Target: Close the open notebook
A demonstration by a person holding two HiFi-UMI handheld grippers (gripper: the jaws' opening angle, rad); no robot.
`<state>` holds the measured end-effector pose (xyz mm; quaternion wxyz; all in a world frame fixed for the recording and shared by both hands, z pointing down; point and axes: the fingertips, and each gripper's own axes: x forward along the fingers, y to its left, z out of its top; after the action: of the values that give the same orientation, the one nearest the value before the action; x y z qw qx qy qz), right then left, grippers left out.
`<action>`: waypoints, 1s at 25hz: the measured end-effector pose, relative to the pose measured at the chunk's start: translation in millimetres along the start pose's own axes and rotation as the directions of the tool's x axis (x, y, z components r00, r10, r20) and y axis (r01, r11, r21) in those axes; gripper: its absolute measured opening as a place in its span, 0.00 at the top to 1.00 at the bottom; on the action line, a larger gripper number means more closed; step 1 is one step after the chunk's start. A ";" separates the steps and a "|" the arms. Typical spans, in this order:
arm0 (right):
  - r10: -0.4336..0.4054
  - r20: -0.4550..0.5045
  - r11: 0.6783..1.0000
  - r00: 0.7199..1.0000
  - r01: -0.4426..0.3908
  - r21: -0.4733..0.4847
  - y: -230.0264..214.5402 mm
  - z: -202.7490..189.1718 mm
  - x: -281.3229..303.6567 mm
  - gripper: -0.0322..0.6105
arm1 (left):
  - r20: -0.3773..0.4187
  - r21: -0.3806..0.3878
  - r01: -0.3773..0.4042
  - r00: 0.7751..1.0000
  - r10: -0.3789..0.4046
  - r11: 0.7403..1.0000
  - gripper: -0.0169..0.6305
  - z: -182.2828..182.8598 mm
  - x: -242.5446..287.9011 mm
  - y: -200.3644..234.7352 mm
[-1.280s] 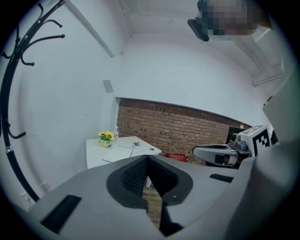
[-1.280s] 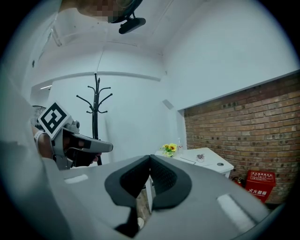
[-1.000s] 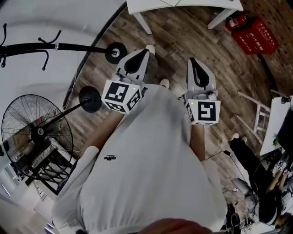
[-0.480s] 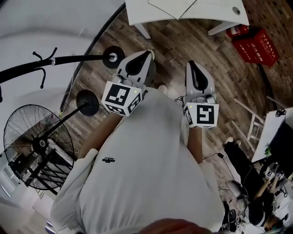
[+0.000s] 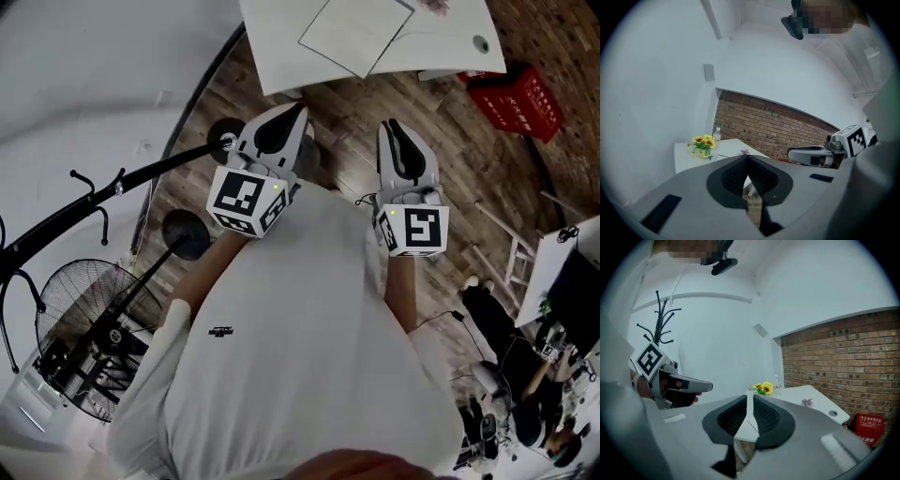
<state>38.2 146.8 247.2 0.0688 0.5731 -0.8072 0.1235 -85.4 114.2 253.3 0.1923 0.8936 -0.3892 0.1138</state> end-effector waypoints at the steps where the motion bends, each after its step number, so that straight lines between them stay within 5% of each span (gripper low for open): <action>1: -0.009 0.001 1.000 1.000 0.009 0.010 -1.7 2.2 11.1 0.86 | 0.001 -0.001 0.007 1.000 -0.007 1.000 0.96 4.6 5.4 8.2; 13: -0.046 0.016 0.999 0.999 0.046 0.023 -28.5 28.9 105.6 0.80 | 0.008 0.022 0.051 0.999 -0.051 0.998 0.96 49.7 64.1 71.2; 25: -0.057 -0.031 0.997 0.998 0.058 0.050 -80.5 23.4 116.9 0.79 | -0.036 0.025 0.078 0.996 -0.077 0.997 0.96 63.0 116.0 59.1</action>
<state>75.8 9.0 263.9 0.0699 0.5958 -0.7859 0.1503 -47.9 -25.4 252.6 0.1914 0.9085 -0.3492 0.1270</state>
